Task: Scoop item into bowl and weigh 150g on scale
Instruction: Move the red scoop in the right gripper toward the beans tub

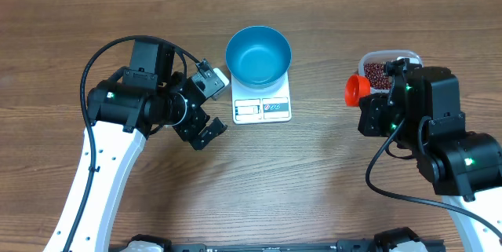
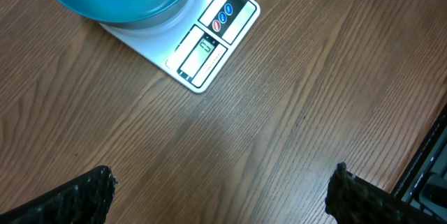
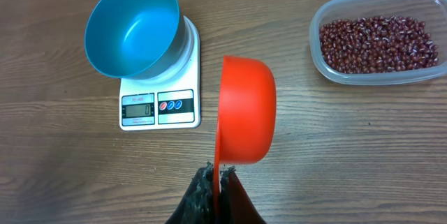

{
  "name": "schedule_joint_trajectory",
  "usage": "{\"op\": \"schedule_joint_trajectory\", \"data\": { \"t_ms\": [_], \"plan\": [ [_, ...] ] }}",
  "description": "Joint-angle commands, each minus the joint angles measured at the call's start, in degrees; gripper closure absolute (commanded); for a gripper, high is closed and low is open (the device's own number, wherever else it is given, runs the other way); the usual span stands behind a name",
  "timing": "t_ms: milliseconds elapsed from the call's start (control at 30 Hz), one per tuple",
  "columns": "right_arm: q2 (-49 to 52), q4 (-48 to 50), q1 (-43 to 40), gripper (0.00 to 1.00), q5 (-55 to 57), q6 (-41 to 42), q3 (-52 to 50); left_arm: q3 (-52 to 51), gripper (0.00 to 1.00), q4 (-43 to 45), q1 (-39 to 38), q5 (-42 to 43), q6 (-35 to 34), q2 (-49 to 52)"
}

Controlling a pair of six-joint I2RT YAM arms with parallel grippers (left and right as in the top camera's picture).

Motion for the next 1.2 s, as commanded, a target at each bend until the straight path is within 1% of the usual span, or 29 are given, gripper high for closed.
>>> {"op": "schedule_joint_trajectory", "data": {
  "t_ms": [0,433,900,1033,1100,1167],
  "plan": [
    [-0.6,0.2,-0.3,0.96,0.7,-0.2,1.8,-0.3,0.00,0.0,0.4,-0.5,-1.3,-1.8],
    [-0.6,-0.5,-0.3,0.96,1.0,-0.3,1.8,-0.3,0.00,0.0,0.3,-1.0,-1.2,-1.7],
    [-0.6,-6.2,-0.3,0.96,3.1,-0.3,1.8,-0.3,0.00,0.0,0.3,-1.0,-1.2,-1.7],
    [-0.6,-6.3,-0.3,0.96,3.9,-0.2,1.8,-0.3,0.00,0.0,0.3,-1.0,-1.2,-1.7],
    [-0.6,-6.5,-0.3,0.96,3.9,0.5,1.8,-0.3,0.00,0.0,0.3,-1.0,-1.2,-1.7],
    [-0.6,-6.8,-0.3,0.96,3.8,3.8,1.8,-0.3,0.00,0.0,0.3,-1.0,-1.2,-1.7]
  ]
}}
